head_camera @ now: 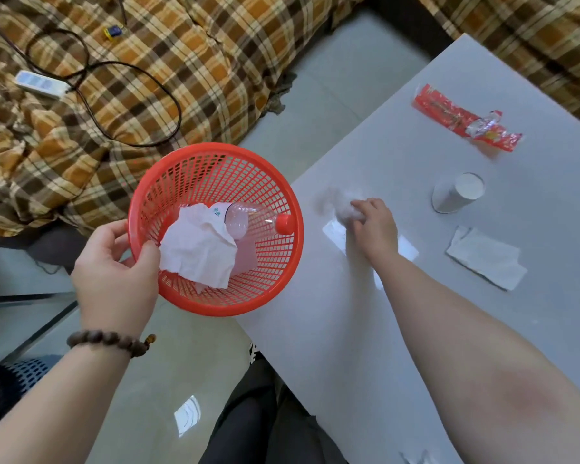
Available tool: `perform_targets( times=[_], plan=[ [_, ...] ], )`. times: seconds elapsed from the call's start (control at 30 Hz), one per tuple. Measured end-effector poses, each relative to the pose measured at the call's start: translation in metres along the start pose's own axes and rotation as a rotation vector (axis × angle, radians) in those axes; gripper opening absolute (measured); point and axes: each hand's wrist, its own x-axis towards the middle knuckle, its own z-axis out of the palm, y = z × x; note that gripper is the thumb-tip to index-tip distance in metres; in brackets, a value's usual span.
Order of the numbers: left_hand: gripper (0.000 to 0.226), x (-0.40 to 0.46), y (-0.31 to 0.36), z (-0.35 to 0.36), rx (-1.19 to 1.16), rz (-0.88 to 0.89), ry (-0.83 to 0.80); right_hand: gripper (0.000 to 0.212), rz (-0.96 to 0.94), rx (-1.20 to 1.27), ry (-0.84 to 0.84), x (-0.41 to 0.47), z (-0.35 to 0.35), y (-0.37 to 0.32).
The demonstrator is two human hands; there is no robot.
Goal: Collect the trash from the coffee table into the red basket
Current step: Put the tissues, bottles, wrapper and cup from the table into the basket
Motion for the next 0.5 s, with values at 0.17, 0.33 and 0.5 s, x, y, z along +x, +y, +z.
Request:
perform_targets(
  times=[0.17,0.33,0.5],
  plan=[
    [0.022,-0.006,0.015,-0.003,0.042,-0.018,-0.072,0.027,-0.048,0.159,0.118,-0.036,-0.046,-0.046],
    [0.021,-0.017,0.046,-0.004,0.02,0.039,-0.148,0.022,-0.201,0.256,0.323,-0.085,-0.102,-0.115],
    [0.02,-0.037,0.083,-0.009,-0.066,0.093,-0.244,0.024,-0.335,0.243,0.281,-0.133,-0.121,-0.173]
  ],
)
